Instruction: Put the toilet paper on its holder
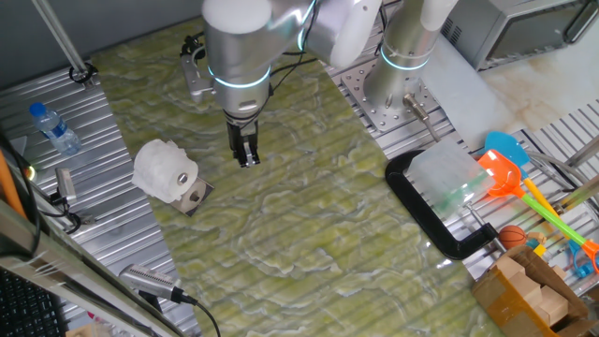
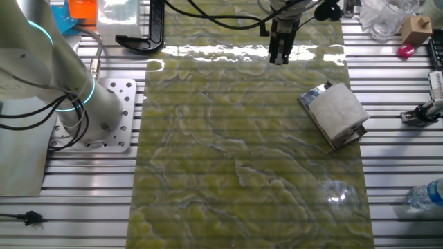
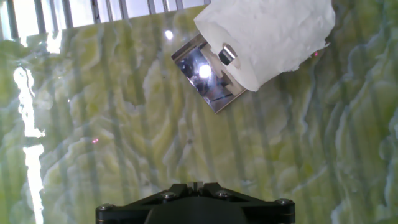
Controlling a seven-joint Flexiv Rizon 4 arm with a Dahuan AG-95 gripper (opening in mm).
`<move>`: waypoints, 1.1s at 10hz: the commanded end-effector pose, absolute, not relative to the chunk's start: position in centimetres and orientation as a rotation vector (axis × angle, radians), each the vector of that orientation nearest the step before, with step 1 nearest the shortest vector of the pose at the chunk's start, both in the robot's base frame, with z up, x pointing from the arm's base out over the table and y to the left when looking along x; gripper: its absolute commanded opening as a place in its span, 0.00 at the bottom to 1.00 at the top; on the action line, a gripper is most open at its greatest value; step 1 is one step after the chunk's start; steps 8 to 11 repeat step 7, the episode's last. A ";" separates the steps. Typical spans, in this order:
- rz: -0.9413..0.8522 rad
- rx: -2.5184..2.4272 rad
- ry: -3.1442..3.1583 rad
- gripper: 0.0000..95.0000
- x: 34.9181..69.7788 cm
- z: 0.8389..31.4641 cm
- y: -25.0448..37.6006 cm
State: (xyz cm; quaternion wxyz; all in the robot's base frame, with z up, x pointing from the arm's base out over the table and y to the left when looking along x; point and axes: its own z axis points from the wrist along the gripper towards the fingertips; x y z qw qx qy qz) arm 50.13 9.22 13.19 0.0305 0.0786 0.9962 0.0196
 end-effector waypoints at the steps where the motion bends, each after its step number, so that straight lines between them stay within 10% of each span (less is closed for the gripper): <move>1: 0.075 0.243 3.068 0.00 50.3 13.1 9.2; 11: 0.090 0.245 3.069 0.00 50.3 13.1 9.2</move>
